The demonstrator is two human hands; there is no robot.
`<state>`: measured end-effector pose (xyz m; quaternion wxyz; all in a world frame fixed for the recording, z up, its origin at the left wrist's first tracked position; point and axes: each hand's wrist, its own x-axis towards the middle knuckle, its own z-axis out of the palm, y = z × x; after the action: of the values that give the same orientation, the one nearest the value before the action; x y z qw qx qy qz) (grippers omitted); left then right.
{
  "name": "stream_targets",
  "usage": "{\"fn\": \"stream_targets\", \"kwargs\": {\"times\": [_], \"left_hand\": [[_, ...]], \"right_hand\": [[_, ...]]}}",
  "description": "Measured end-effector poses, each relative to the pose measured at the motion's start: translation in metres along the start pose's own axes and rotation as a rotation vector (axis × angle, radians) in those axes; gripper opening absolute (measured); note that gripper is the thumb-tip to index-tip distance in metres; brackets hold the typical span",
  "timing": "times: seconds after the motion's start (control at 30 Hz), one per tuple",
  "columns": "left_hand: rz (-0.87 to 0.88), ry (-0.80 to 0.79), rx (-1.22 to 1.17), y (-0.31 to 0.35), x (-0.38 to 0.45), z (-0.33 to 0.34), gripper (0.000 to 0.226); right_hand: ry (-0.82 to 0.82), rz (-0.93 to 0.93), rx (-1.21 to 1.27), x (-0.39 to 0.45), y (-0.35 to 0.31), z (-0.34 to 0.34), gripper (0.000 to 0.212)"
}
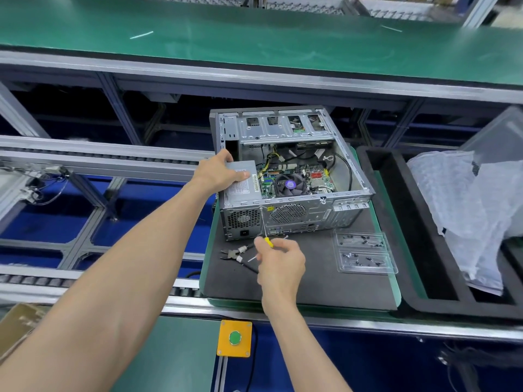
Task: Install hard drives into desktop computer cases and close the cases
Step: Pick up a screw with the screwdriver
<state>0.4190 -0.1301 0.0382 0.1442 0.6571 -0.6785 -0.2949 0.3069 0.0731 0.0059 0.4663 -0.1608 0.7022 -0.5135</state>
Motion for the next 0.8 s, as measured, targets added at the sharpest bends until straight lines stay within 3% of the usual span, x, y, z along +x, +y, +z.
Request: {"fn": "stream_targets", "kwargs": {"times": [0.07, 0.17, 0.3, 0.4, 0.5, 0.63, 0.8], "left_hand": [[0.004, 0.002, -0.001, 0.000, 0.001, -0.001, 0.056], [0.008, 0.004, -0.001, -0.001, 0.001, -0.002, 0.056], [0.006, 0.001, -0.008, -0.001, 0.002, -0.001, 0.056], [0.005, -0.002, -0.013, -0.001, 0.002, -0.001, 0.056], [0.007, -0.009, -0.015, -0.001, 0.002, -0.001, 0.055], [0.009, -0.011, 0.001, -0.001, 0.003, -0.001, 0.054], [0.006, -0.008, 0.017, -0.001, 0.003, -0.001, 0.055]], "right_hand": [[0.127, -0.173, -0.223, -0.001, 0.004, -0.001, 0.026], [0.150, -0.261, -0.247, -0.002, 0.007, -0.001, 0.021], [0.090, -0.256, -0.369, -0.002, 0.008, -0.002, 0.052], [0.106, -0.263, -0.320, 0.002, 0.007, -0.006, 0.025], [0.145, -0.292, -0.340, 0.003, 0.006, -0.006, 0.023], [0.115, -0.249, -0.404, 0.002, 0.001, -0.005, 0.055], [0.124, -0.312, -0.337, 0.003, -0.003, -0.009, 0.022]]}}
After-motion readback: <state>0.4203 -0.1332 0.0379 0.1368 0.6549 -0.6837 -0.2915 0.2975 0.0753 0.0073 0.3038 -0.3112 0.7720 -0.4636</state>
